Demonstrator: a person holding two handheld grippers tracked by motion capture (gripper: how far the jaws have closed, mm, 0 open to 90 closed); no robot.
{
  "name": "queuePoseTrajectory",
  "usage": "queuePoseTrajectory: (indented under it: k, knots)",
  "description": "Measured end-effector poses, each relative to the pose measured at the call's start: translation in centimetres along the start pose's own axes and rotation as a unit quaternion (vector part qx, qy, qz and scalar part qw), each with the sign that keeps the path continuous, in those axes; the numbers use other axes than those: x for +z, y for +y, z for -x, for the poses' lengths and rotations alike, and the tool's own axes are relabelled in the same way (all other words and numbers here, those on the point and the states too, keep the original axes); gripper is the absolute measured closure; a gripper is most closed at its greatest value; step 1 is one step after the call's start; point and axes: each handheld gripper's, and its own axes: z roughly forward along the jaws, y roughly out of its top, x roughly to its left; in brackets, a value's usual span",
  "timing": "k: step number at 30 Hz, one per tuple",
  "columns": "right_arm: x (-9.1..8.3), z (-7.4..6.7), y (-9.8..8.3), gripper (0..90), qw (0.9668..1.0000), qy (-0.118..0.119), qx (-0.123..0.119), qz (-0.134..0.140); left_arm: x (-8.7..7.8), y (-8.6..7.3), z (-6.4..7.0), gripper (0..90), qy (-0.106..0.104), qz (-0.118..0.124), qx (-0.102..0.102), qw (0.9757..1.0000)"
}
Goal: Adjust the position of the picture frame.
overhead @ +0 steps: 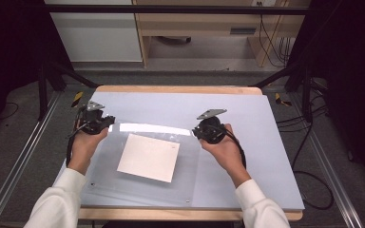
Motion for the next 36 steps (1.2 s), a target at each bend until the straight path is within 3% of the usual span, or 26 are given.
queuePoseTrajectory:
  k: [10,19,25,31,34,36]
  knots:
    - [-3.9,4.0,-0.3,81.8,0.9997,-0.018,0.018,-0.004,-0.3,2.7,4.6,84.6,-0.030,0.002,0.031,0.9991]
    - [-5.5,7.3,-1.2,82.0,0.9986,-0.036,0.035,-0.015,1.2,3.7,7.7,84.4,-0.052,-0.008,0.042,0.9977]
    - [-4.1,9.0,-2.5,82.1,0.9977,-0.037,0.050,-0.028,3.2,3.1,8.6,84.2,-0.058,-0.024,0.043,0.9971]
    - [-1.5,9.9,-4.0,81.9,0.9963,-0.033,0.062,-0.050,5.9,1.0,8.6,84.3,-0.059,-0.043,0.032,0.9968]
    - [-0.1,10.4,-4.6,82.3,0.9952,-0.028,0.075,-0.056,6.6,0.4,8.5,84.2,-0.057,-0.045,0.024,0.9971]
    - [0.7,10.5,-5.0,82.6,0.9951,-0.027,0.078,-0.055,6.6,0.3,8.5,84.2,-0.053,-0.045,0.032,0.9971]
